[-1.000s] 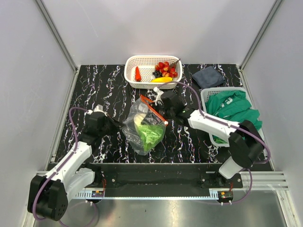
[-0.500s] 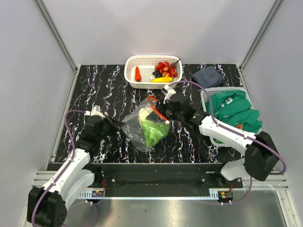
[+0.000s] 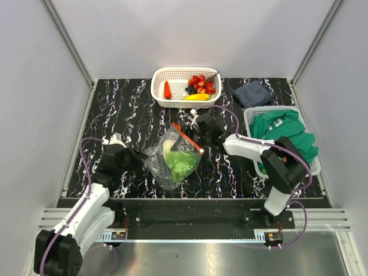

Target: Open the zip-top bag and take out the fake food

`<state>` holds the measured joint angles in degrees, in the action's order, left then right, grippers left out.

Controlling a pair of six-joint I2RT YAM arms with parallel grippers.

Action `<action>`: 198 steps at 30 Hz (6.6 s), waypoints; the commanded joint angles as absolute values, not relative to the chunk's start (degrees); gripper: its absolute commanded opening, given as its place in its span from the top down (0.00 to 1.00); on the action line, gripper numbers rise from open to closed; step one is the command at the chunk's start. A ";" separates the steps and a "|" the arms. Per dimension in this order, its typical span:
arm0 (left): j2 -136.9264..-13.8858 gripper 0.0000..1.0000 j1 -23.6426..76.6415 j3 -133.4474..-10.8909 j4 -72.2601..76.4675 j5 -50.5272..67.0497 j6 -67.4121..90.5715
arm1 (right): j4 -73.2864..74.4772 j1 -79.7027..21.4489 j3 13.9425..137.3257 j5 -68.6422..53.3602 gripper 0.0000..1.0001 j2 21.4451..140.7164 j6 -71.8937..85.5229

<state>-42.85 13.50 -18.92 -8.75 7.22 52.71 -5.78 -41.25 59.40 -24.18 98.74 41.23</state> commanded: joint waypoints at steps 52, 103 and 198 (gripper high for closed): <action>-48.87 1.00 15.38 -18.63 -6.85 5.28 52.55 | 4.92 -47.99 70.67 -20.92 1.00 105.93 30.06; -46.14 1.00 15.29 -17.22 -3.78 7.91 49.75 | 13.18 -42.97 67.06 -22.94 0.59 91.93 27.69; -58.85 0.13 34.35 -51.14 -16.08 3.26 45.53 | 1.84 -43.94 56.25 -14.86 0.95 82.97 16.08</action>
<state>-49.08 28.67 -44.49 -16.45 8.58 45.30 1.21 -41.63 52.69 -18.63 83.53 18.63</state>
